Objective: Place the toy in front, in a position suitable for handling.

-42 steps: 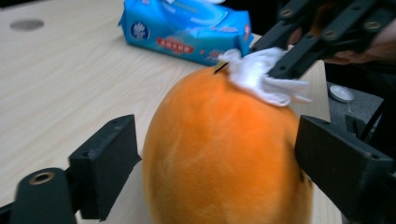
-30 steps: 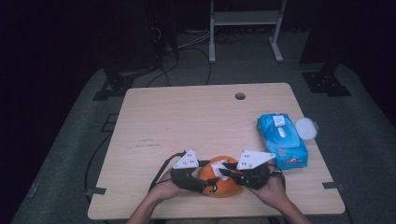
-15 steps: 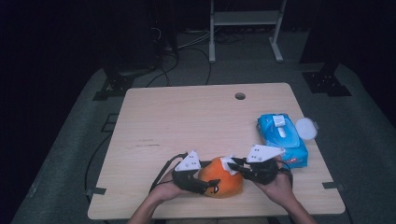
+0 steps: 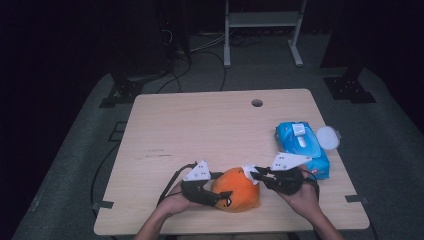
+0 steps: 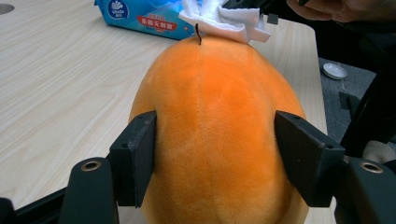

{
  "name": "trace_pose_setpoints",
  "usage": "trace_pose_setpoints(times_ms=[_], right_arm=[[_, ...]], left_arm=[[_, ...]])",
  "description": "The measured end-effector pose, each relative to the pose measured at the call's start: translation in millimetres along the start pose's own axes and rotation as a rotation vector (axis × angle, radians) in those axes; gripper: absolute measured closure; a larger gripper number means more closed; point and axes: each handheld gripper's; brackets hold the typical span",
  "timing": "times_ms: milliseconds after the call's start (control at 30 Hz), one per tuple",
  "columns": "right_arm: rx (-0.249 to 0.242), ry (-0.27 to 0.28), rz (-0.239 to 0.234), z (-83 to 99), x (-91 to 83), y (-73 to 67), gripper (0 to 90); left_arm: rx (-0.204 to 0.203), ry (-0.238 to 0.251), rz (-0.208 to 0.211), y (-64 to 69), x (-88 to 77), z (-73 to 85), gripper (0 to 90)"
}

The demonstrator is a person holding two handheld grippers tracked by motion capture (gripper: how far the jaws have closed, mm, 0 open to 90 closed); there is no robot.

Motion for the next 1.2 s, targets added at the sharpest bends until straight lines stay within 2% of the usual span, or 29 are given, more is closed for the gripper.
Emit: trace_pose_setpoints(times_ms=[100, 200, 300, 333, 367, 400, 433, 467, 633, 733, 767, 800, 933, 1000, 1067, 1100, 1133, 1200], right_arm=[[0.001, 0.002, 0.003, -1.4, 0.3, -1.6, 78.2], [-0.027, 0.022, -0.024, -11.0, 4.5, -13.7, 78.1], [-0.043, 0.017, -0.020, -12.7, 6.3, -16.2, 78.1], [-0.019, 0.021, -0.027, -10.3, 5.4, -10.3, 78.0], [-0.019, 0.021, -0.027, -10.3, 5.4, -10.3, 78.0], [0.007, 0.018, -0.020, -4.1, 3.9, -1.4, 78.1], [0.007, 0.018, -0.020, -4.1, 3.9, -1.4, 78.1], [0.041, 0.011, -0.011, 2.3, 1.7, 5.5, 78.1], [0.051, 0.011, -0.008, 5.2, -0.4, 5.7, 78.1], [0.017, 0.027, -0.043, -5.4, 4.9, -7.9, 78.1], [0.017, 0.027, -0.043, -5.4, 4.9, -7.9, 78.1], [-0.018, 0.022, -0.066, -10.6, 10.1, -18.6, 78.0], [-0.044, 0.012, -0.064, -13.4, 12.1, -23.4, 78.0], [-0.020, 0.019, -0.067, -10.3, 11.0, -15.7, 78.0], [0.006, 0.002, -0.032, -1.5, 8.9, -3.4, 78.1], [0.006, 0.002, -0.032, -1.5, 8.9, -3.4, 78.1], [0.033, -0.006, -0.018, 3.6, 6.0, 2.2, 78.0], [0.038, -0.007, -0.015, 4.8, 4.9, 2.7, 78.1]], left_arm=[[0.000, -0.006, -0.007, 0.4, 1.0, -0.4, 32.6], [-0.006, -0.008, -0.007, -1.8, 0.2, 0.6, 32.4], [-0.018, -0.005, -0.002, -4.4, -1.0, 1.7, 32.6], [-0.032, -0.001, 0.002, -8.1, -2.4, 2.9, 32.7], [-0.032, -0.001, 0.002, -8.1, -2.4, 2.9, 32.8], [-0.052, 0.002, 0.002, -12.8, -3.8, 4.3, 32.7], [-0.052, 0.002, 0.002, -12.8, -3.8, 4.3, 32.7], [-0.071, 0.005, 0.006, -16.4, -4.5, 5.9, 32.7], [-0.086, 0.010, 0.005, -18.4, -3.5, 6.5, 32.3], [-0.093, 0.009, -0.003, -18.2, -1.9, 5.5, 31.9], [-0.095, 0.011, -0.006, -18.4, -1.3, 5.4, 31.9], [-0.100, 0.010, -0.008, -18.8, -1.0, 5.7, 31.7], [-0.110, 0.016, -0.005, -19.8, -1.8, 6.7, 32.0], [-0.110, 0.018, -0.007, -21.0, -1.9, 6.5, 32.4], [-0.120, 0.022, -0.012, -23.1, -2.4, 6.4, 32.5], [-0.120, 0.022, -0.012, -23.1, -2.4, 6.4, 32.5], [-0.123, 0.023, -0.012, -23.6, -2.4, 6.3, 32.5], [-0.128, 0.028, -0.011, -23.8, -1.5, 6.4, 32.4]])
Point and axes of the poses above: each handheld gripper's, and its own axes: x roughly forward along the jaws, z roughly out of its underside, y roughly to its right, and after that the axes turned 8 degrees about -x, right-handed
